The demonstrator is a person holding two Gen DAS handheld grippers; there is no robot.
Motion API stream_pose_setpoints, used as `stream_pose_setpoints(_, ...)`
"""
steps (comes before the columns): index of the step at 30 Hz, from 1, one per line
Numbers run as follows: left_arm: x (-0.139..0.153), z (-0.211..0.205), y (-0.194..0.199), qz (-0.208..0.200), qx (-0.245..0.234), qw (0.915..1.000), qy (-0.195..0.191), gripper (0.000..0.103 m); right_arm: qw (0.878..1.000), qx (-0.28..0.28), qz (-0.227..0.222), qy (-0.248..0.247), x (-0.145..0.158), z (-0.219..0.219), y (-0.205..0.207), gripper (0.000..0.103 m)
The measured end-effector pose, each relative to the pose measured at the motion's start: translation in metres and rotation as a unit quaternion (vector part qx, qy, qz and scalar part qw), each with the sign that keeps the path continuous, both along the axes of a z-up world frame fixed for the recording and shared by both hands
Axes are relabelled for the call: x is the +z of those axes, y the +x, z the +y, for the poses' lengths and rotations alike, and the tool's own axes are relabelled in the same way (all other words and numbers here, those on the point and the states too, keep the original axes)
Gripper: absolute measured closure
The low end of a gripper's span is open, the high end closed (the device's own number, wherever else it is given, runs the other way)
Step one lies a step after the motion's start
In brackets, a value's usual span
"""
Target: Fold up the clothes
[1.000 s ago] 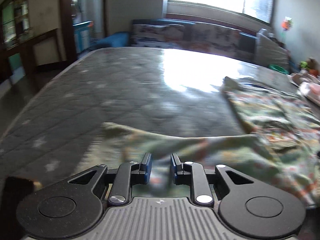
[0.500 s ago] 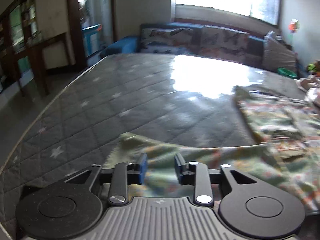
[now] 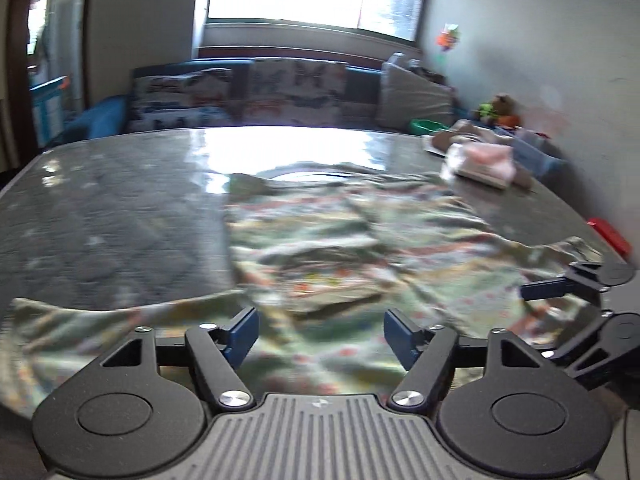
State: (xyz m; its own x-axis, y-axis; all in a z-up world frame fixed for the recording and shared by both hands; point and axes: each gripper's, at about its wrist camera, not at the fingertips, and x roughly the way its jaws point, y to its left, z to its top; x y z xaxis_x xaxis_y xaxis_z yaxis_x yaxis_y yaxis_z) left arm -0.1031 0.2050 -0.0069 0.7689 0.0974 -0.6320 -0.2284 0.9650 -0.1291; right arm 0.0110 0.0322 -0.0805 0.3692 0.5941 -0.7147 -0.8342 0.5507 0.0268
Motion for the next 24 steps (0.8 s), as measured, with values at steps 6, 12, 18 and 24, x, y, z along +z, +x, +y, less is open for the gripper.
stream_pose_setpoints(6, -0.011, -0.015, 0.013, 0.005, -0.016, 0.9998, -0.015, 0.013, 1.0, -0.016, 0.011, 0.017, -0.006, -0.009, -0.001, 0.0)
stream_pose_setpoints(12, -0.005, -0.021, 0.019, -0.007, -0.021, 0.9996, -0.015, 0.004, 1.0, -0.013, -0.003, 0.018, -0.009, -0.009, -0.006, 0.0)
stream_pose_setpoints(18, 0.005, -0.031, 0.029, -0.022, -0.032, 0.9992, -0.015, 0.0, 0.999, -0.027, 0.003, 0.033, -0.003, -0.017, -0.004, 0.006)
stream_pose_setpoints(24, 0.009, -0.04, 0.04, -0.023, -0.045, 0.9986, -0.013, 0.0, 0.991, -0.112, -0.01, 0.067, 0.018, -0.064, 0.014, 0.017)
